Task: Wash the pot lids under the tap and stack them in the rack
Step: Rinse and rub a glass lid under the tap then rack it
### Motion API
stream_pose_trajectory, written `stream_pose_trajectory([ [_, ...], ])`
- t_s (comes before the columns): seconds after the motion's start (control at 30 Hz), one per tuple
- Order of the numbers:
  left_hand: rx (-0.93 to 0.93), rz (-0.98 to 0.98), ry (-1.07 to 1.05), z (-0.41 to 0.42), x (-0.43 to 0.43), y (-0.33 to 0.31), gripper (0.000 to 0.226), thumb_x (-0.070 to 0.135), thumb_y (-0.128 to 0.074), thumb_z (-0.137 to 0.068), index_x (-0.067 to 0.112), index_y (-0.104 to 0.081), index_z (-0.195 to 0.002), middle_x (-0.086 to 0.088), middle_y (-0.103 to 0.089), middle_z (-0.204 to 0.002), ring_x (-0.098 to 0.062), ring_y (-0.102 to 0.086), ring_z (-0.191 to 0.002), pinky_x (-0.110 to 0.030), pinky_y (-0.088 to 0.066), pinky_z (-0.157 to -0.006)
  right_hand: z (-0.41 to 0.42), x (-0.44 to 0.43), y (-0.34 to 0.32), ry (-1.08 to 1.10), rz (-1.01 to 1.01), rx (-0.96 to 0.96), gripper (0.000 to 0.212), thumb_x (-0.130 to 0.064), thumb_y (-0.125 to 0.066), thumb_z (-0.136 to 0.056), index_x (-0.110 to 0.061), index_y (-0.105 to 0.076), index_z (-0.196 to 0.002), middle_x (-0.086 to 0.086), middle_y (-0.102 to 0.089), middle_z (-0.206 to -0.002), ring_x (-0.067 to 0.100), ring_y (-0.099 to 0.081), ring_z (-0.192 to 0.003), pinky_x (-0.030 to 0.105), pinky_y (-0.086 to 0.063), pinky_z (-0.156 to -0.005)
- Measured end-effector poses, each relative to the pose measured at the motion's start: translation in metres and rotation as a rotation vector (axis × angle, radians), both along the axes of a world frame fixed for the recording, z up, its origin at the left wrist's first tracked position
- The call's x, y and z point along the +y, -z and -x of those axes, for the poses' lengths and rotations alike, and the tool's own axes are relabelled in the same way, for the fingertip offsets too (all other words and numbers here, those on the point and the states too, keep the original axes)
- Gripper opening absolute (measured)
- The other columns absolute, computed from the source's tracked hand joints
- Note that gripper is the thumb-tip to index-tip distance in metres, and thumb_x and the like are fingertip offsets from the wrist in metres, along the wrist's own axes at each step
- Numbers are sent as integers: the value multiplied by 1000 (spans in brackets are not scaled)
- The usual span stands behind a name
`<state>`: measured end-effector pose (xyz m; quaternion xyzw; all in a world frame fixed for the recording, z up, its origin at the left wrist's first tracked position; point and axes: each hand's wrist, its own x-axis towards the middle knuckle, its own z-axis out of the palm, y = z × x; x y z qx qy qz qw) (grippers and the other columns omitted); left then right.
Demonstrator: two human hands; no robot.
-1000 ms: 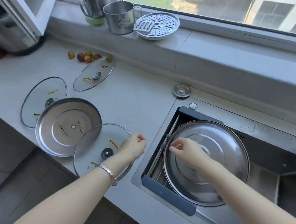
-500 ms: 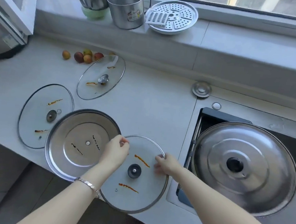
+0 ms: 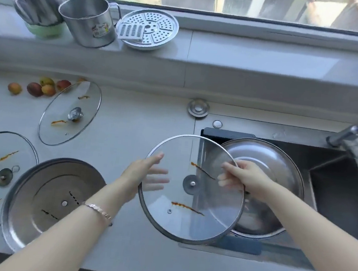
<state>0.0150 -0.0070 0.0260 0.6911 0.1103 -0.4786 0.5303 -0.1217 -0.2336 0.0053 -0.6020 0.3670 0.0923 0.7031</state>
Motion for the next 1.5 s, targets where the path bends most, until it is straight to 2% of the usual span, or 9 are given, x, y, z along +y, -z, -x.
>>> stream_pose_trajectory([
  [0.07,131,108,7,10,-30,-13,38,40,-55,-89,6,-56,-107,-18,-70,-97,-28,-72,-81,-35,-59,-65,13,-26,-11,36,51,-9,12,-15,-53,-93,-6,-59,-87,10,-70,-65,19,-69,-54,24,-55,-50],
  [0.27,13,136,-35,61,-125,-21,46,46,-48,-91,2,-61,-91,-15,-73,-75,-24,-72,-66,-31,-59,-54,63,-114,-33,124,179,-34,25,-27,-49,-95,-6,-61,-88,15,-70,-70,20,-67,-52,26,-55,-51],
  [0.37,2,126,-69,97,-170,-22,46,48,-46,-92,4,-61,-89,-15,-72,-76,-23,-71,-64,-30,-58,-54,95,-169,-29,193,498,-16,35,-34,-44,-96,-8,-65,-83,8,-69,-73,14,-64,-52,25,-49,-57],
  [0.47,-10,106,-176,132,-215,-21,47,47,-46,-93,3,-61,-89,-18,-70,-79,-22,-70,-63,-29,-56,-52,132,-233,-14,150,971,100,17,-19,-53,-91,-8,-66,-91,7,-66,-88,20,-60,-77,29,-43,-71],
  [0.53,-8,87,-253,152,-240,-21,48,46,-46,-93,1,-61,-91,-19,-69,-80,-24,-69,-67,-30,-57,-51,154,-275,1,1,1170,162,22,-8,-56,-86,-5,-64,-106,14,-62,-109,29,-56,-99,34,-43,-85],
  [0.73,-55,51,-397,196,-293,-19,45,44,-47,-94,0,-58,-93,-19,-67,-80,-20,-69,-56,-27,-55,-43,161,-346,21,-460,1290,265,54,-13,-57,-88,-12,-38,-139,8,-33,-148,27,-30,-134,40,-33,-107],
  [0.93,-99,-14,-428,215,-319,-21,47,43,-44,-95,-2,-59,-94,-16,-65,-75,-11,-63,-40,-16,-42,-32,155,-362,23,-586,1386,353,21,-9,-41,-92,-10,-56,-108,18,-59,-110,35,-56,-100,34,-43,-77],
  [1.17,-108,-17,-405,209,-336,-15,47,44,-46,-94,1,-58,-84,-19,-67,-77,-22,-68,-55,-27,-55,-44,161,-359,16,-770,1564,429,24,-1,-42,-91,-6,-53,-111,14,-61,-110,32,-59,-101,33,-45,-76],
  [1.5,-108,-9,-357,204,-340,-10,46,43,-47,-94,-1,-60,-86,-20,-68,-76,-24,-69,-58,-33,-58,-53,169,-358,18,-757,1545,434,19,-2,-44,-90,-4,-55,-105,14,-59,-108,32,-57,-99,31,-38,-68],
])
